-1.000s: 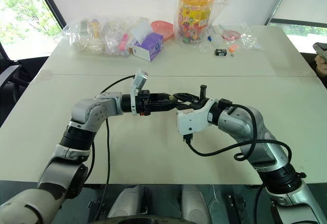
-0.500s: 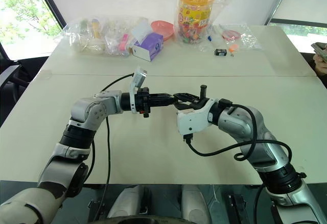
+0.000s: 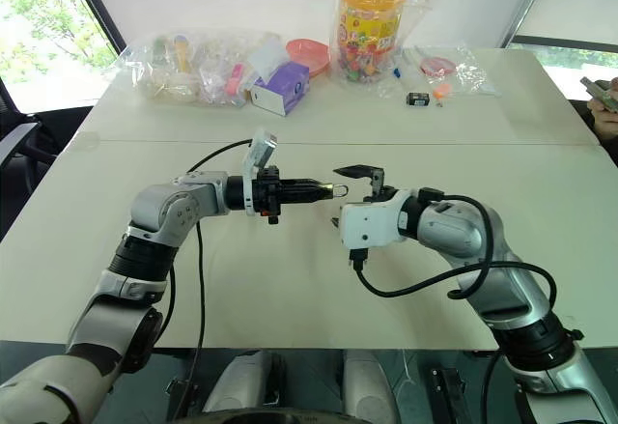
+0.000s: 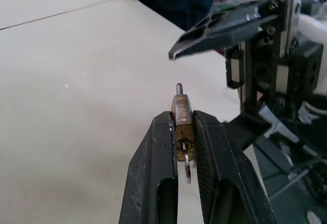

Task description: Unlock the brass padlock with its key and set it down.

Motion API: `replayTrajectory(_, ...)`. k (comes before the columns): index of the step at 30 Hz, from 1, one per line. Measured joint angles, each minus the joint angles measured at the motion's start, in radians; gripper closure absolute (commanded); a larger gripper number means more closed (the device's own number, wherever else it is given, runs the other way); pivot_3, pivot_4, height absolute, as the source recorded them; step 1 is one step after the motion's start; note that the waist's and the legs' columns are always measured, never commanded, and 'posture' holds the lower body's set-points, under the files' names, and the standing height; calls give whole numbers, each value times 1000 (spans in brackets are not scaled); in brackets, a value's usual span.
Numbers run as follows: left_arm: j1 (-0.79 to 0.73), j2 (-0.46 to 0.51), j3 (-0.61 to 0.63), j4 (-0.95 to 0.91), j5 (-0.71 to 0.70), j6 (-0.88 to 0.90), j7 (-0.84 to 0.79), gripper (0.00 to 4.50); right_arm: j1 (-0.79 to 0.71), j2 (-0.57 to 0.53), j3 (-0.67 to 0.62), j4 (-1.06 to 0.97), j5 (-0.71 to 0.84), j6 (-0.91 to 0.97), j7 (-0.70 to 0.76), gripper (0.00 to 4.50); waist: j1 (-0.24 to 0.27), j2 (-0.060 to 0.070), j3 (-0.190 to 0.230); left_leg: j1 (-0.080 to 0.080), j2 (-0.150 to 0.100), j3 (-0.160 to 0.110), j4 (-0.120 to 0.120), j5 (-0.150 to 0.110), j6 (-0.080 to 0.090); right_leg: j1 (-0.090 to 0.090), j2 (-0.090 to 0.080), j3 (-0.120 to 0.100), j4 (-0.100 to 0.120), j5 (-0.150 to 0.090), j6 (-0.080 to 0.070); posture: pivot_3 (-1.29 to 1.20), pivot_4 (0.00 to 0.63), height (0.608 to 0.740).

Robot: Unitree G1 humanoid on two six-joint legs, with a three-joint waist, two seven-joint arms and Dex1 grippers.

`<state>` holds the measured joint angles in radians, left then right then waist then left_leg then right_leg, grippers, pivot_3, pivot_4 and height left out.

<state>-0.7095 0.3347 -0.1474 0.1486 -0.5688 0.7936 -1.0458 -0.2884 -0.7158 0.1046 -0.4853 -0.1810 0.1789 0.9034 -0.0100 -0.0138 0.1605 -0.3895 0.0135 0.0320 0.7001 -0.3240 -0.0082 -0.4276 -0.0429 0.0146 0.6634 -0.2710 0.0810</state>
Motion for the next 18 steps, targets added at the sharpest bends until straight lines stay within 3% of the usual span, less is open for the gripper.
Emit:
replayTrajectory(4, 0, 19, -8, 3, 17, -23, -32, 4500, -2, 21, -98, -66, 165, 205, 14, 1902, -1, 0, 0, 0, 1, 0, 0, 0, 0, 0, 0, 0, 0, 0, 0, 0, 150, 735)
replayTrajectory(9, -10, 20, -24, 26, 25, -28, -68, 4500, -31, 48, -117, -99, 256, 358, -30, 4466, -1, 0, 0, 0, 0, 0, 0, 0, 0, 0, 0, 0, 0, 0, 0, 0, 150, 735)
replayTrajectory(18, -52, 23, -20, 78, 27, -36, -112, 4500, -37, 79, -65, -102, 307, 414, -105, 4466, -1, 0, 0, 0, 0, 0, 0, 0, 0, 0, 0, 0, 0, 0, 0, 0, 150, 735)
